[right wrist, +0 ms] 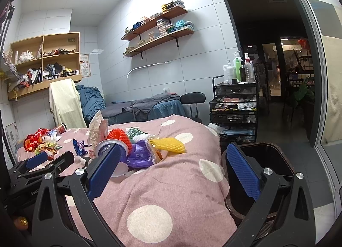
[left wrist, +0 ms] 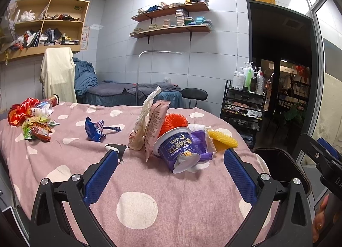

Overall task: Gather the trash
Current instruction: 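Grasp the blue Oreo wrapper with the left tool while the right tool grasps the yogurt cup, then carry the yogurt cup with the right tool into the bin and release, then lower the Oreo wrapper into the bin and open the left tool, then grasp the crumpled tissue with the left tool while the right tool grasps the pink snack bag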

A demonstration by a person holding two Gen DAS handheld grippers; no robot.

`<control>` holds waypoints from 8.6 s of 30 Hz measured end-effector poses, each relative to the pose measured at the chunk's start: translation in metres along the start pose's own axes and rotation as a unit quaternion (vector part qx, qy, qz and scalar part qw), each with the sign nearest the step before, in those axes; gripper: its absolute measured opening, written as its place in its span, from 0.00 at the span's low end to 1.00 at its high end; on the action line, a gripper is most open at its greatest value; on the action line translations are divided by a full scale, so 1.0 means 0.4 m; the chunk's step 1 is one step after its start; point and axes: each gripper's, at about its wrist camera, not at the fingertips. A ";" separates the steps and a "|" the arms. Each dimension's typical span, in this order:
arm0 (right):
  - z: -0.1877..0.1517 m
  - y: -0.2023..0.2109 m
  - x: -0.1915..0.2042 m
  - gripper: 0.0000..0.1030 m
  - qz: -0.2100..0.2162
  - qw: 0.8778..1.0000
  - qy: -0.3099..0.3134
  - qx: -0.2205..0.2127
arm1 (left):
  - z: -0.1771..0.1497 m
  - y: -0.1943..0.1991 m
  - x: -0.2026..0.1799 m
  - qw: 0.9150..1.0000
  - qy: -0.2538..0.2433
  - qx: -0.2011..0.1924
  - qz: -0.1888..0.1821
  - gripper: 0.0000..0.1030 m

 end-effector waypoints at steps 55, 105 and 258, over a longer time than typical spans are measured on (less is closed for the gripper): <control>-0.003 -0.490 0.307 0.67 0.246 0.916 0.057 0.312 | 0.181 -0.666 0.537 0.940 0.159 0.264 0.145 0.24; -0.135 -0.386 -0.508 0.67 -0.089 0.939 -0.168 0.287 | 0.126 -0.217 -0.106 0.966 0.047 0.157 -0.198 0.14; 0.071 -0.495 0.188 0.83 0.211 0.957 0.005 0.200 | 0.145 -0.538 0.290 0.981 0.047 0.185 -0.021 0.10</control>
Point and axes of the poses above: each gripper's, at about its wrist camera, not at the fingertips, and y roughly against the way its jaws point, x to its left, z to its top, and after that the axes turned 7 degrees about y, right-handed
